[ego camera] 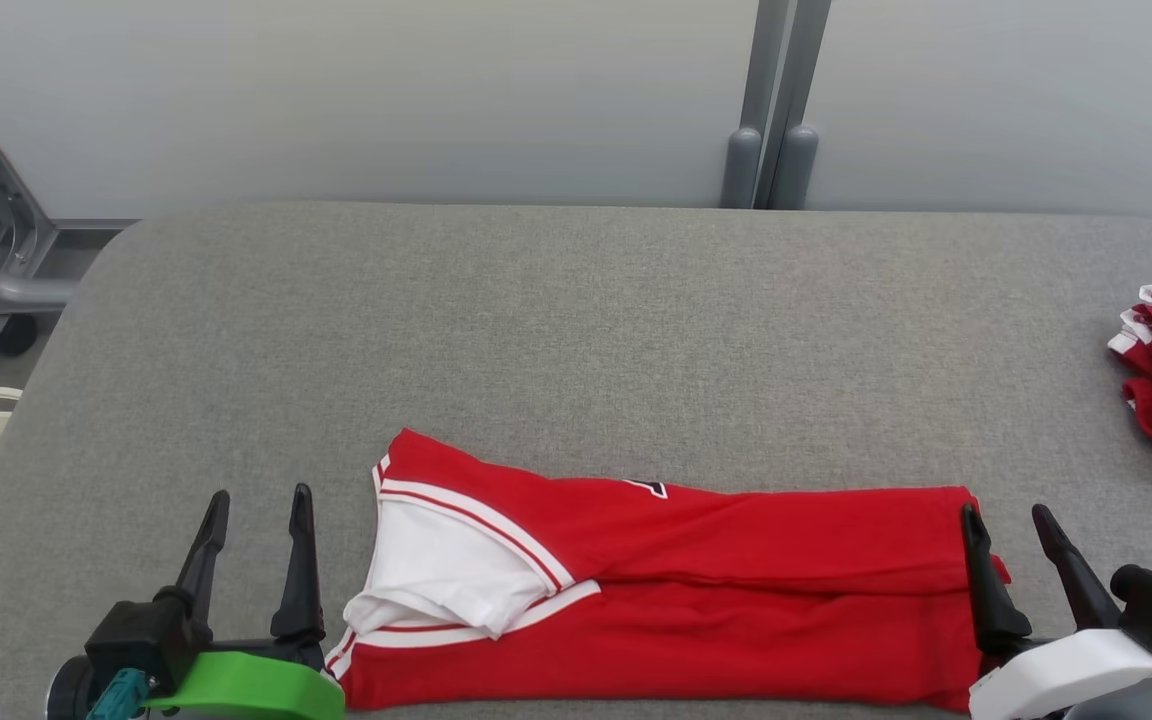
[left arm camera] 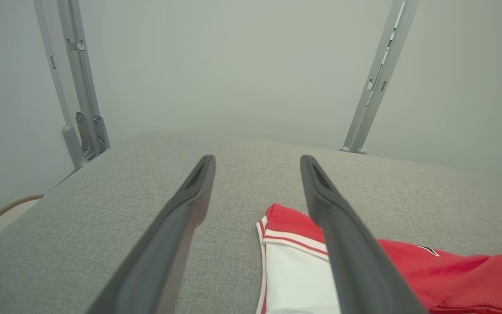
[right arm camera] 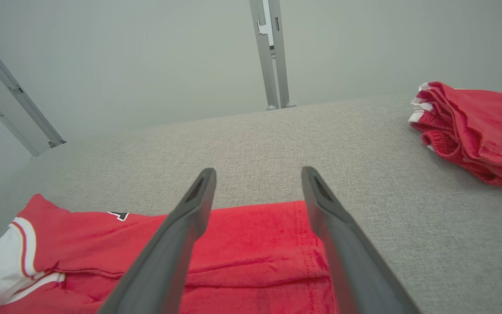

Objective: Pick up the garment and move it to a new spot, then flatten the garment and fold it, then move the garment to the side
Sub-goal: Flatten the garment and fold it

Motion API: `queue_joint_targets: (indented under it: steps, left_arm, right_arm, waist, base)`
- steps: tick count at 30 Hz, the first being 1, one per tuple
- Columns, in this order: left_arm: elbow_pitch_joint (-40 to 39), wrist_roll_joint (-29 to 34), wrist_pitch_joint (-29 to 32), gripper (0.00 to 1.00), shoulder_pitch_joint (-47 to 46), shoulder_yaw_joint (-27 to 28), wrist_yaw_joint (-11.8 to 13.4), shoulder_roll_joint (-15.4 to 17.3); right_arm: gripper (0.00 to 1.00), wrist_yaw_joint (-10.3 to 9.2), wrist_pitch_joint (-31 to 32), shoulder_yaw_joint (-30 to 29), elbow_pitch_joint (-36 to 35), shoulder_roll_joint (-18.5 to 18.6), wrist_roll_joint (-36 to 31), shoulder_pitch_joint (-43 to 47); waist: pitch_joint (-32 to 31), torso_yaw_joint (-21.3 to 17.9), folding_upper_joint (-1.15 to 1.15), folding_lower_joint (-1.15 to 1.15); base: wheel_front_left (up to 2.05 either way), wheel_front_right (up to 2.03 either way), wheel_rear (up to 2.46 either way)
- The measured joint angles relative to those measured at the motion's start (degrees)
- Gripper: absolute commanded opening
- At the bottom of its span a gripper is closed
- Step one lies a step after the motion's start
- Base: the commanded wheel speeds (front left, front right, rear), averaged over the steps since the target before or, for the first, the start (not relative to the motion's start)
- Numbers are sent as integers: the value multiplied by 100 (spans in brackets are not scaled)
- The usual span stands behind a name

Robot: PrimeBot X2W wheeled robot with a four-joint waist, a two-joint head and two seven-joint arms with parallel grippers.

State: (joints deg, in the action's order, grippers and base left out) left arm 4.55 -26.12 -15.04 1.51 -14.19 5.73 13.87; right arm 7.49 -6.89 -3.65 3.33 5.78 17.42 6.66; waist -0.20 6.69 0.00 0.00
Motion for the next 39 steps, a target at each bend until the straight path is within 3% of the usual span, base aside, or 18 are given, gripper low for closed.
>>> queue_joint_targets:
  steps: [5,14,32,36,39]
  left_arm:
    - [339,160,-9,100,-103,202,-527,-224]
    - [854,296,-10,100,-222,519,-982,-456]
    - [1277,701,-9,100,-302,670,-1239,-665]
    - [1393,708,-9,100,-327,631,-1279,-673]
    - [1443,708,-9,100,-363,603,-1287,-672]
  right_arm:
    - [100,0,-197,77,345,-101,-141,-52]
    - [100,0,-272,249,634,-221,-98,-281]
    - [100,0,-25,248,688,-246,-314,-344]
    - [100,0,179,32,716,-259,-365,-344]
    - [100,0,687,-425,695,-275,-646,-356]
  waist:
    - [-85,53,0,0]
    - [-130,6,0,0]
    - [-98,-62,0,0]
    - [-88,-65,0,0]
    - [-68,-68,0,0]
  base:
    - [0,0,0]
    - [0,0,0]
    - [0,0,0]
    - [0,0,0]
    - [0,0,0]
